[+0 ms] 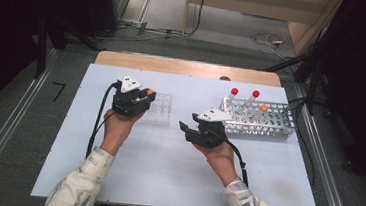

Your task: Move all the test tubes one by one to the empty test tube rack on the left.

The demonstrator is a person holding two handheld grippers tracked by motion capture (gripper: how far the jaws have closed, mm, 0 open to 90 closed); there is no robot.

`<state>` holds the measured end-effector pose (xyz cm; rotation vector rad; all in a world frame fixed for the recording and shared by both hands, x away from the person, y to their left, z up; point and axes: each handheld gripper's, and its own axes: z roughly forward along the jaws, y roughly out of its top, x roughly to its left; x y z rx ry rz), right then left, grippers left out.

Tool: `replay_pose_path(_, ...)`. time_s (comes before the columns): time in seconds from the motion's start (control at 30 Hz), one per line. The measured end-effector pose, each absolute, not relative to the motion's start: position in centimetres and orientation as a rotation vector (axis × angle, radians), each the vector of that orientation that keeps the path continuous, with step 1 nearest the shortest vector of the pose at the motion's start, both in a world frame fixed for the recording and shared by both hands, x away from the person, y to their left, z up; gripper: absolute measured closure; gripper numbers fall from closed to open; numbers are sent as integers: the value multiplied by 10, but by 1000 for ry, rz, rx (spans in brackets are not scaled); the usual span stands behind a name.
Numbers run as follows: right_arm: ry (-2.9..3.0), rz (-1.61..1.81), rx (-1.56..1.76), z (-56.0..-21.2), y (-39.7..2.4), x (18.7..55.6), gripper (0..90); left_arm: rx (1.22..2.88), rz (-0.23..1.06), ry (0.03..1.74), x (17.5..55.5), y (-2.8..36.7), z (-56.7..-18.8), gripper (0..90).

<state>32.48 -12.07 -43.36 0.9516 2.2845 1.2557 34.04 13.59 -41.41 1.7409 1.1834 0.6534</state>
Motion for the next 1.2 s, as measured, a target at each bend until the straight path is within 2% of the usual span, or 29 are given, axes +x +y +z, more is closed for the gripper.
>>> replay_pose_path(0.27,2284,1258,952,-433,-121,324,428,1748,649,1195,339,136,-415,692)
replay_pose_path(0.37,2281,1261,951,-433,-122,324,428,1743,630,1197,339,136,-414,603)
replay_pose_path(0.53,2265,1266,964,-431,-125,326,427,1728,632,1191,337,138,-411,599)
replay_pose_path(0.67,2235,1256,979,-428,-135,328,428,1710,622,1192,335,140,-409,542)
replay_pose_path(0.97,2115,1183,1095,-421,-192,332,421,1696,633,1227,333,142,-406,305)
replay_pose_path(1.2,2027,1130,1204,-424,-245,332,420,1703,639,1241,334,141,-407,230)
